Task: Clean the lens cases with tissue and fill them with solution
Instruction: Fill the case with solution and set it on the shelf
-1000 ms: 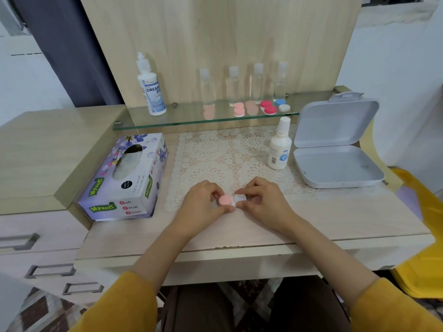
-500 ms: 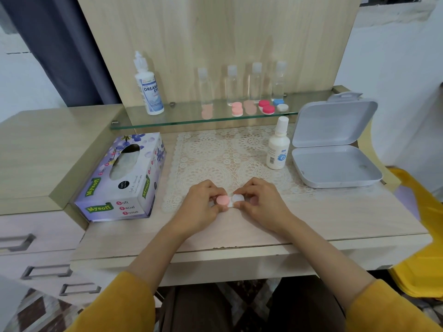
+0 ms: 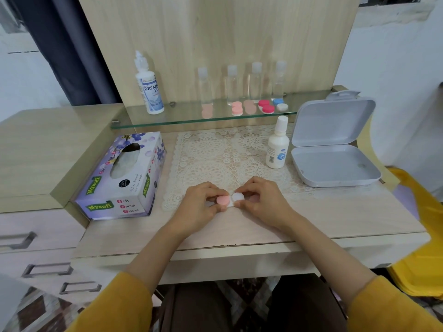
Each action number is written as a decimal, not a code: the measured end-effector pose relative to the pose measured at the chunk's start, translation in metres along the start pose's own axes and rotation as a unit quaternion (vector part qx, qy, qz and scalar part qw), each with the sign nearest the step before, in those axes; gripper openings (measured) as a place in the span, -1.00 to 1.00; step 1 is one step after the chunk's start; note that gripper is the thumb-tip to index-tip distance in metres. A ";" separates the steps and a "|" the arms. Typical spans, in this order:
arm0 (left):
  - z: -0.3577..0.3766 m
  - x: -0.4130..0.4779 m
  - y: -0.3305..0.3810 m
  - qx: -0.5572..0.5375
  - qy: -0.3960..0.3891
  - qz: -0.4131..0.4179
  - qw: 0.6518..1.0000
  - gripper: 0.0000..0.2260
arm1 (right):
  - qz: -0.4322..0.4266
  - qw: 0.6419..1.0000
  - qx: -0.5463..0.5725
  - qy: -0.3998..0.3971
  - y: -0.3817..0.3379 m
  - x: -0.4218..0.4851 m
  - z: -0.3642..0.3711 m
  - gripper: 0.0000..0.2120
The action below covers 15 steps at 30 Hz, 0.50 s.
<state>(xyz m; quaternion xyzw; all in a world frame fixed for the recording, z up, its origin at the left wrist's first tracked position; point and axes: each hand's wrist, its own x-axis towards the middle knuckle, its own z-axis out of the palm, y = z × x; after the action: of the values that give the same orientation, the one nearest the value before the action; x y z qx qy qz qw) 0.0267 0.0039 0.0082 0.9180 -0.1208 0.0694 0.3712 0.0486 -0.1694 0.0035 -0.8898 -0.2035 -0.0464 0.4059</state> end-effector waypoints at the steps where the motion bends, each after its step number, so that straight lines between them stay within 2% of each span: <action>1: 0.000 -0.001 0.000 -0.006 0.001 -0.002 1.000 -0.73 | 0.008 1.000 -0.002 -0.009 0.000 0.000 -0.003 -0.73; 4: 0.000 -0.002 0.000 -0.017 0.000 -0.012 1.000 -0.70 | 0.023 0.998 -0.050 -0.037 0.000 -0.001 -0.015 -0.58; 6: -0.001 -0.002 0.000 -0.025 -0.003 -0.023 0.999 -0.66 | 0.031 0.994 -0.090 -0.054 0.000 -0.004 -0.023 -0.56; 11: -0.001 -0.004 0.000 -0.050 -0.004 -0.035 0.998 -0.56 | 0.013 0.986 -0.153 -0.064 0.004 -0.010 -0.034 -0.88; 15: 0.003 -0.009 -0.002 -0.045 0.029 -0.035 0.998 -0.60 | 0.001 0.979 -0.185 -0.088 0.006 -0.011 -0.032 -0.87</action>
<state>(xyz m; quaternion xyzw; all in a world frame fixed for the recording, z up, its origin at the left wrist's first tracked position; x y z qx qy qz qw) 0.0189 0.0045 0.0025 0.9019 -0.0807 0.0771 0.4174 0.0434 -0.2002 0.0182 -0.9503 -0.2255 -0.0039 0.2144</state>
